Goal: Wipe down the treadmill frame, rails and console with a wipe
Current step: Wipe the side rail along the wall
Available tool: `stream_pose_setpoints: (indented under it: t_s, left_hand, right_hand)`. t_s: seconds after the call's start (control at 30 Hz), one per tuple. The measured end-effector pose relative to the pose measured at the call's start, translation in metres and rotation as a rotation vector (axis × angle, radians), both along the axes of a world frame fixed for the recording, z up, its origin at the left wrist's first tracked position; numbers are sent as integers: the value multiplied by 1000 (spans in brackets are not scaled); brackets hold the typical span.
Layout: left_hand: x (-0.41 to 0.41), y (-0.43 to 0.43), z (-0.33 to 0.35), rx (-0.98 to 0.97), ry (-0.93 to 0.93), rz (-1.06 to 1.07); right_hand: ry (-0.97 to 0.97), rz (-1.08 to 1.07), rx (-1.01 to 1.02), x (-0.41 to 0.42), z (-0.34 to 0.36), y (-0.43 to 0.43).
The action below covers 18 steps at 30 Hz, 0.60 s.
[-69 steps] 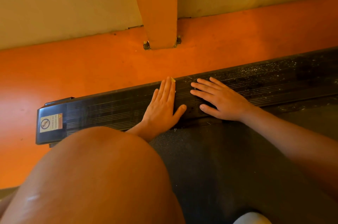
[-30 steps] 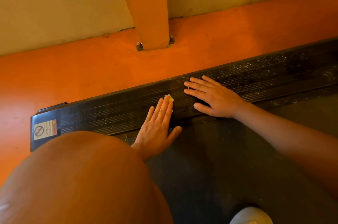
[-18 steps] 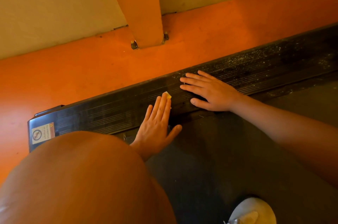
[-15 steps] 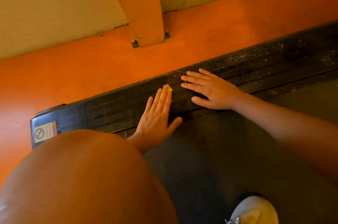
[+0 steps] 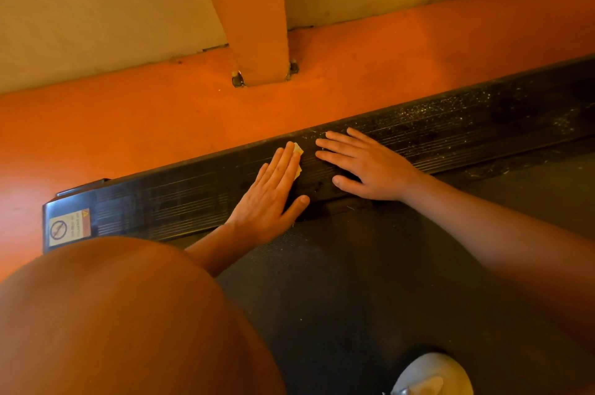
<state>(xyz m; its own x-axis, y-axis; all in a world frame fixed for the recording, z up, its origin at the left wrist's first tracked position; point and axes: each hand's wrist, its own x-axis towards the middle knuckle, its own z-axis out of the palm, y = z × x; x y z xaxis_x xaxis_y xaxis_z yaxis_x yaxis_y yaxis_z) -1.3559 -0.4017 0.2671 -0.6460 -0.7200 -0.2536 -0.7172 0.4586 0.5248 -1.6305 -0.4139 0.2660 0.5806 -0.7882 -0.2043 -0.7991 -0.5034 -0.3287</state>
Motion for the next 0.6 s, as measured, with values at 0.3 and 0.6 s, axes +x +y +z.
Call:
stream_pose_setpoints:
  t_s: [0.3, 0.6]
  left_hand:
    - [39, 2, 6, -48, 139, 49]
    - [16, -8, 3, 153, 188, -3]
  right_hand:
    - [-32, -135, 38, 13, 2, 14]
    - [-47, -233, 81, 26, 5, 23]
